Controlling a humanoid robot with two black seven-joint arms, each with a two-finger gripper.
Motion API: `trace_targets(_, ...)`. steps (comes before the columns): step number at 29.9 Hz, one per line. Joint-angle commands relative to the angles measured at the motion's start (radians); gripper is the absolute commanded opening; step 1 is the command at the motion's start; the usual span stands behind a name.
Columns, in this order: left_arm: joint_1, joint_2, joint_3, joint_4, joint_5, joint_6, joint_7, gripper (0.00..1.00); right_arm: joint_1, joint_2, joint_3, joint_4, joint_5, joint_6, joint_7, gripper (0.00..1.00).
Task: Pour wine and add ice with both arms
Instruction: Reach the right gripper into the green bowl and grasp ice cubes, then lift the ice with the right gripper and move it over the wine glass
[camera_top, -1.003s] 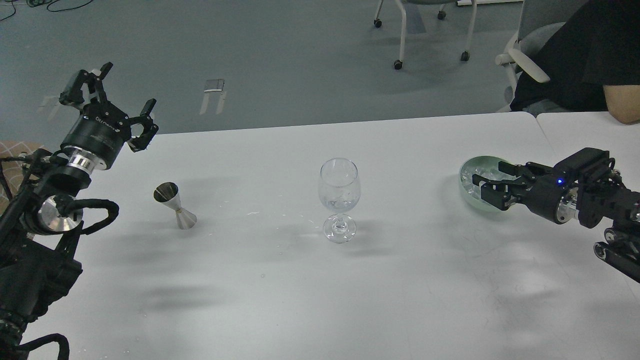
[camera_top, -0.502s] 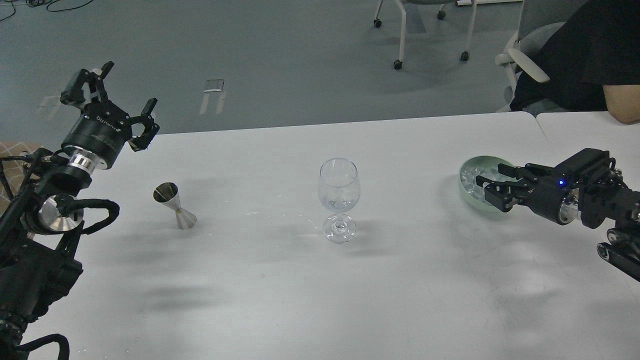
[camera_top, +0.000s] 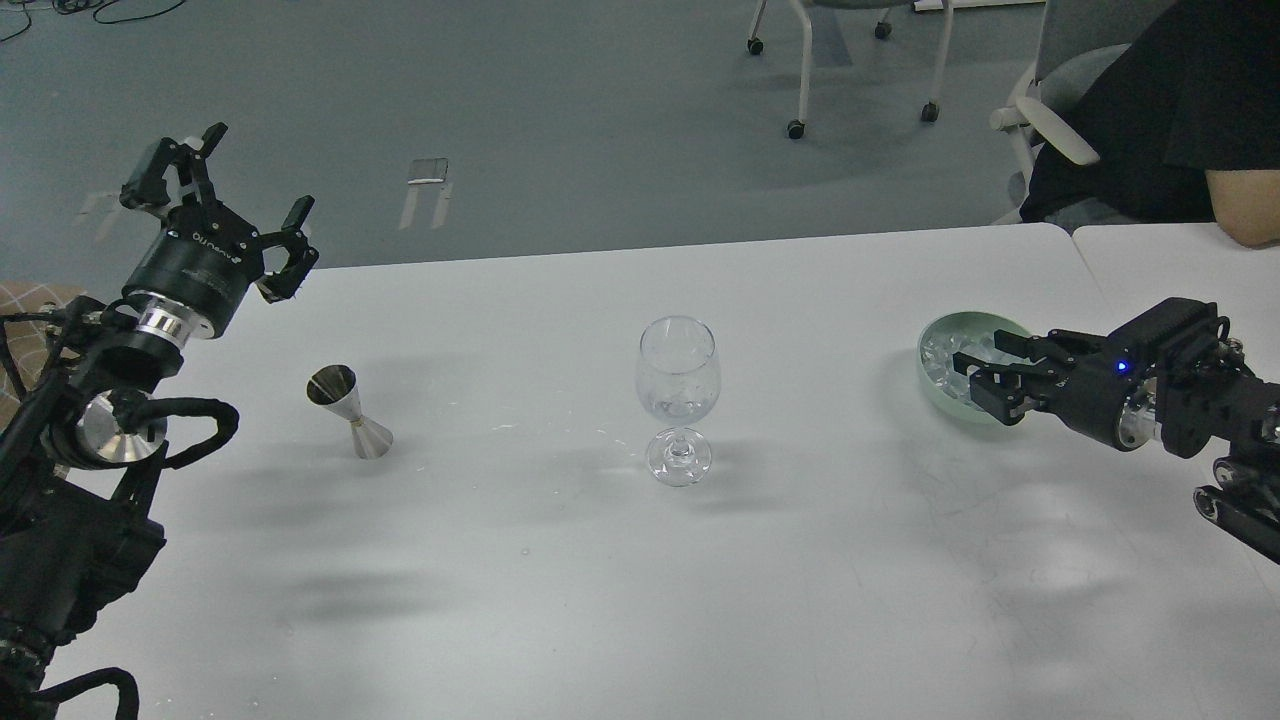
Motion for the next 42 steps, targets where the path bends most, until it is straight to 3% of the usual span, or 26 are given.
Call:
trace_targets(1,0.000,-0.001,0.000,0.000,0.000,0.000,0.000,0.98,0.002,0.002,0.000,-0.001,0.000,0.005,-0.001,0.59)
trace_targets(20,0.000,0.000,0.000,-0.008,0.000,0.000,0.000,0.98,0.004,0.006,0.000,-0.001,0.000,0.022,-0.007,0.45)
trace_targets(33,0.003,-0.001,0.002,-0.014,0.000,0.000,0.000,0.98,0.008,0.009,0.000,-0.001,0.000,0.039,-0.007,0.45)
trace_targets(42,0.003,-0.001,0.002,-0.014,0.000,0.000,-0.002,0.98,0.008,0.009,0.000,-0.001,0.000,0.042,-0.007,0.30)
